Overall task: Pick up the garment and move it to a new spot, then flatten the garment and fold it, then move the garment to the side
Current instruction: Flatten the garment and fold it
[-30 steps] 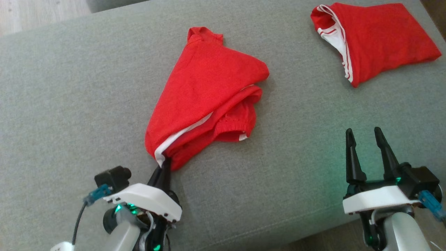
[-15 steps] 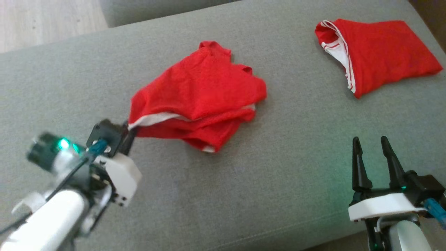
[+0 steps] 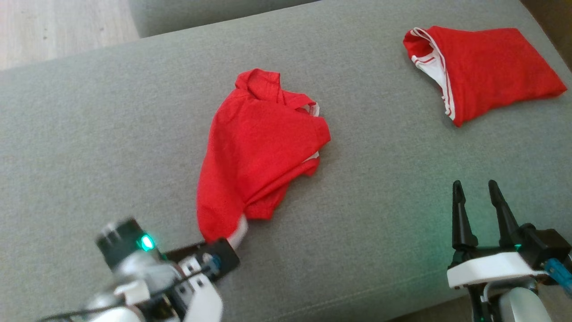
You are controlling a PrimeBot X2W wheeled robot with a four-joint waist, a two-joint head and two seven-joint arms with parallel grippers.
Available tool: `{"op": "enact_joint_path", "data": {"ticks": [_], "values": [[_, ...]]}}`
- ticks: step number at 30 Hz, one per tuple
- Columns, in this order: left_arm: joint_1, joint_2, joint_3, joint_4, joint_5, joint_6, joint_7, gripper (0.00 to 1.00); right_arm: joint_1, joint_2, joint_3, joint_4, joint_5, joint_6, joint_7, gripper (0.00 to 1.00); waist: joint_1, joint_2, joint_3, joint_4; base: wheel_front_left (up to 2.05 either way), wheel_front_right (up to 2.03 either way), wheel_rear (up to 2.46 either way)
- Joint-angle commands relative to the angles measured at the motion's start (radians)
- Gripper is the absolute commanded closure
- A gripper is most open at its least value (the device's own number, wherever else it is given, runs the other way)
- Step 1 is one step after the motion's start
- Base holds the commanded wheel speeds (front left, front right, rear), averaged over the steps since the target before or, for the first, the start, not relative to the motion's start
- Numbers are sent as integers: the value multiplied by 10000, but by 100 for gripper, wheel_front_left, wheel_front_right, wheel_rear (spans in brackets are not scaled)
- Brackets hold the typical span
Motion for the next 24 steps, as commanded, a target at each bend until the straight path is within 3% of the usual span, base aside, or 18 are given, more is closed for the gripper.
{"op": "enact_joint_path", "data": {"ticks": [1, 4, 9, 14, 17, 20, 23, 24], "values": [[-37, -20, 404, -167, -221, 265, 6, 0, -152, -75, 229, -277, 49, -7, -109, 0, 0, -1, 27, -47, 0, 0, 0], [458, -287, 657, -19, -682, 931, -78, 0, -157, -75, 232, -242, 78, -7, -109, 0, 0, -1, 33, -147, 0, 0, 0], [847, 6, 1793, -355, -1000, 2282, -248, 0, -94, -75, 147, -252, 46, -7, -109, 0, 0, -1, 5, -210, 0, 0, 0], [700, 203, 2633, -1443, -1037, 2998, -384, 0, -113, -75, 125, -269, -2, -7, -109, 0, 0, -1, -4, -229, 0, 0, 0], [200, -202, 2598, -1846, -894, 2990, -451, 0, -239, -75, 255, -295, -5, -7, -109, 0, 0, -1, 123, -328, 0, 0, 0], [-526, -1081, 2251, -1613, -729, 2810, -705, 0, -402, -75, 364, -355, 46, -7, -109, 0, 0, -1, 338, -428, 0, 0, 0], [-1320, -2278, 1724, -485, -596, 2551, -1164, 0, -580, -75, 516, -447, 153, -7, -109, 0, 0, -1, 684, -589, 0, 0, 0], [-1838, -3033, 1360, 561, -452, 2363, -1495, 0, -681, -75, 625, -502, 252, -7, -109, 0, 0, -1, 920, -709, 0, 0, 0]]}}
